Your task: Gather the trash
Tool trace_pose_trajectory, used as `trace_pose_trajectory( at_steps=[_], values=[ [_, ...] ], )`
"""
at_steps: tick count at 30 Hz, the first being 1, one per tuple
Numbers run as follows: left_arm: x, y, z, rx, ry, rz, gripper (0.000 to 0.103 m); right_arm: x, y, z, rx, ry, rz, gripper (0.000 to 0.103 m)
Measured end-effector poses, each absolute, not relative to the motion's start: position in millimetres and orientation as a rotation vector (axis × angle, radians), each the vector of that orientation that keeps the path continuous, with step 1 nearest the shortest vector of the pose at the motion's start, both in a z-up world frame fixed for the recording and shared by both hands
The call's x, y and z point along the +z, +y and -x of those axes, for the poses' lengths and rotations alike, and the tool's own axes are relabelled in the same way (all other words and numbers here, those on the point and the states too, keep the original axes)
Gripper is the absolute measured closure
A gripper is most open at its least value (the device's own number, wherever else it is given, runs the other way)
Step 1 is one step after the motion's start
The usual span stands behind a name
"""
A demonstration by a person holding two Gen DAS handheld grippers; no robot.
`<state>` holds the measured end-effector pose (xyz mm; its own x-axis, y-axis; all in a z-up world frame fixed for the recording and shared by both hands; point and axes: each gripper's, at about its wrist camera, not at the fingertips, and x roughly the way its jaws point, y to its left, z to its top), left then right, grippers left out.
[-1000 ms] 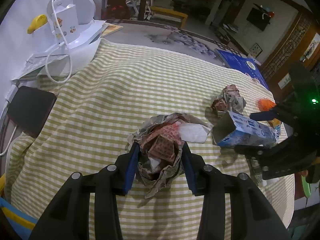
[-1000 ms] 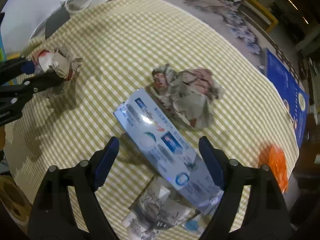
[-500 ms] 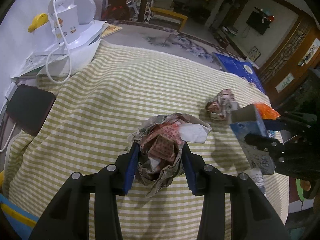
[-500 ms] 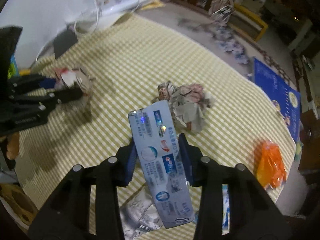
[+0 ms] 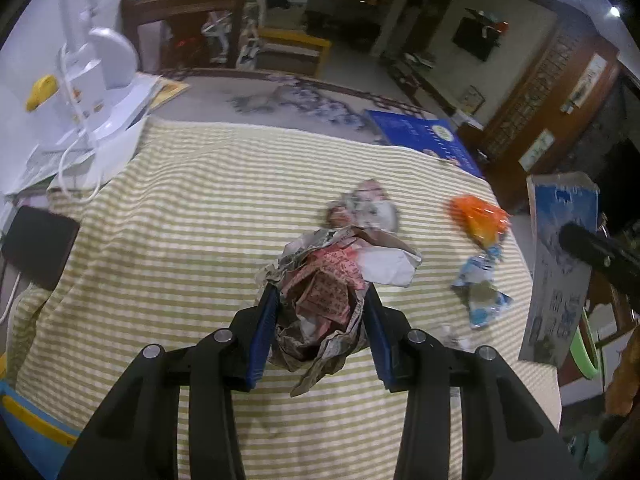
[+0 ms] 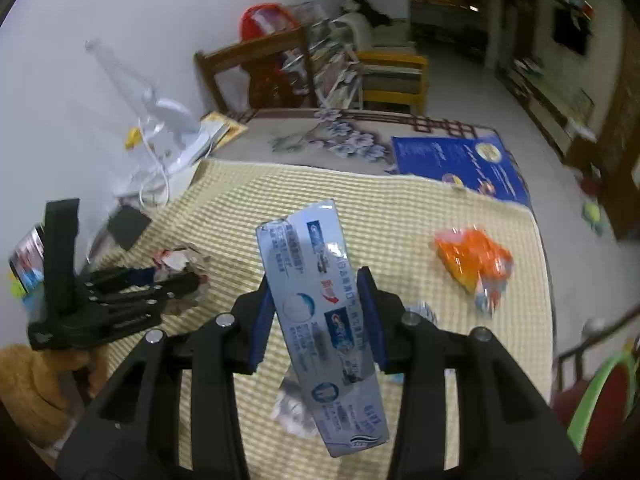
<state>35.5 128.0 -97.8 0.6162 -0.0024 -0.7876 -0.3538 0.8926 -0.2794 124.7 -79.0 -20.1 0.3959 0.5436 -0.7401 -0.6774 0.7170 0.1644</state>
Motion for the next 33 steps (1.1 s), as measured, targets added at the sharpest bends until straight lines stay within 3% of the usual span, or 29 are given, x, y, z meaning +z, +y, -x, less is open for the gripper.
trace_pose_trajectory(
  at_steps=[14, 33],
  values=[
    [-73.1, 61.5, -40.4, 0.061, 0.883, 0.339, 0.063, -33.7, -166.5, -86.5, 0.629, 0.900, -0.069, 0.064],
    [-61.7, -12.6, -40.8, -0.051, 0.898, 0.246, 0.063, -39.9, -233.8, -70.4, 0.538, 0.889, -0.188, 0.063]
  ],
)
